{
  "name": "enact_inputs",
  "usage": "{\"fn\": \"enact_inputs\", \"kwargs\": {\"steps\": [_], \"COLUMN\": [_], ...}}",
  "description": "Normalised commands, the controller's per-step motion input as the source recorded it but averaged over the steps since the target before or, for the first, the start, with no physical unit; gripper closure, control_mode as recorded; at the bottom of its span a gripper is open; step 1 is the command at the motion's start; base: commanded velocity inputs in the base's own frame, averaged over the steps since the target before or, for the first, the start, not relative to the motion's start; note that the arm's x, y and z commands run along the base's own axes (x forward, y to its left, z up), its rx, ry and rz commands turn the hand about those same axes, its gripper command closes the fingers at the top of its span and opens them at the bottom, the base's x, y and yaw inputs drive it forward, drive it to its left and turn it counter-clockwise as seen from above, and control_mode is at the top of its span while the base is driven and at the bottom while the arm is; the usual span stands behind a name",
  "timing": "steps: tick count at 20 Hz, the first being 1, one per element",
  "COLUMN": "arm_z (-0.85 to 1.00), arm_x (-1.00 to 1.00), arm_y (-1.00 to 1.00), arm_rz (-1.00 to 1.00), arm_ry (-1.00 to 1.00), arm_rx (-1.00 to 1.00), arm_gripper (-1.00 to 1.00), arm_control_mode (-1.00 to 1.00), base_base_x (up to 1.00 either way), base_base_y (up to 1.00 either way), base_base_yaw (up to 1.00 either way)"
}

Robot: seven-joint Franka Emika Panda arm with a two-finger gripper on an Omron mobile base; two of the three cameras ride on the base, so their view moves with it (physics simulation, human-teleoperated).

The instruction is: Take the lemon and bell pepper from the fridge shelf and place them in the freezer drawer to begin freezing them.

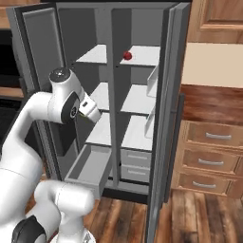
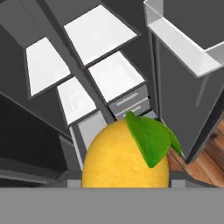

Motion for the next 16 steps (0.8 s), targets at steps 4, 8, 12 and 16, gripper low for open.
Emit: {"fn": "enact_inputs", "kwargs": {"steps": [4, 8, 12, 16], "arm_z": [0.00, -0.30, -0.91, -0.93], "arm_x": [0.00, 0.13, 0.55, 0.78], "arm_y": [0.00, 0.00, -0.04, 0.00], "arm_rz": [0.00, 0.05, 0.21, 0.33], "arm_ry": [0.00, 0.12, 0.19, 0.19], "arm_rx": [0.00, 0.02, 0.02, 0.00], "arm_gripper": [1.00, 1.00, 1.00, 1.00], "arm_control_mode": [1.00, -1.00, -1.00, -1.00], "base_base_x": [-0.30, -0.02, 0.00, 0.00], "base_base_y": [0.51, 0.16, 0.00, 0.00], "base_base_yaw": [0.07, 0.04, 0.00, 0.00]}}
